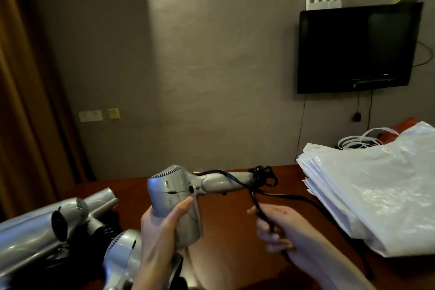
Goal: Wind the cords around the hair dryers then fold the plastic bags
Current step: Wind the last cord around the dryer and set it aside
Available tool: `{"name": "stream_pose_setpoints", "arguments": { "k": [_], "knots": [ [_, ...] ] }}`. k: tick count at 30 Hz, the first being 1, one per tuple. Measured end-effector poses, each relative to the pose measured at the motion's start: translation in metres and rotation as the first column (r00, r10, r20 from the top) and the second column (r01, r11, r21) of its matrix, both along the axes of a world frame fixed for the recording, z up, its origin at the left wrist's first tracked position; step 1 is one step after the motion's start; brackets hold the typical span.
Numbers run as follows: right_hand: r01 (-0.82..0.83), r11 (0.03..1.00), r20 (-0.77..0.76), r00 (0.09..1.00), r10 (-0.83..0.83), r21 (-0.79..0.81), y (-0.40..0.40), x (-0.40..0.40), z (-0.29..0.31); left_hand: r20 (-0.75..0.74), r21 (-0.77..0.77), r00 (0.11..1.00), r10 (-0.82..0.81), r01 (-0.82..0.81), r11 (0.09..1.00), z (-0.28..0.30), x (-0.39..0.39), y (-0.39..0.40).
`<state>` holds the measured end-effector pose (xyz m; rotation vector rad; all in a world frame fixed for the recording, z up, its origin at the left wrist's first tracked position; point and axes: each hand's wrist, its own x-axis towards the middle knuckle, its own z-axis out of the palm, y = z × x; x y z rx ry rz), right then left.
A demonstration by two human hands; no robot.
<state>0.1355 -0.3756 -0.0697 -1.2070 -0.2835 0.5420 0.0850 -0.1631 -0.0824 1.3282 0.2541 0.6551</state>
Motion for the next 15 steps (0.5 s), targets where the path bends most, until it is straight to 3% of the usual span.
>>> {"name": "stream_pose_setpoints", "arguments": {
  "k": [2,4,7,10,13,15],
  "knots": [
    [-0.040,0.997,0.041,0.998,0.043,-0.073,0.002,-0.002,-0.004,-0.017,-0.037,0.999,-0.046,0.045,0.998,0.001,0.001,-0.002],
    [0.032,0.976,0.198,0.980,0.012,-0.217,0.004,-0.005,-0.005,-0.024,-0.081,0.997,-0.076,0.074,0.994,0.002,0.001,-0.002],
    [0.185,0.893,0.319,0.946,-0.049,-0.410,0.011,-0.007,-0.010,-0.031,-0.101,0.988,-0.148,0.144,0.984,0.005,-0.001,-0.001],
    [0.227,0.795,0.426,0.904,0.043,-0.563,0.015,0.005,-0.014,-0.067,-0.058,0.976,-0.208,0.204,0.977,0.006,-0.003,0.001],
    [0.107,0.719,0.359,0.910,0.207,-0.686,0.004,0.035,-0.015,-0.093,-0.004,0.959,-0.267,0.268,0.963,0.008,-0.006,0.003],
    [-0.080,0.748,0.231,0.925,0.302,-0.659,-0.007,0.053,-0.011,-0.116,0.041,0.941,-0.318,0.324,0.945,0.010,-0.007,0.001]
  ]
}}
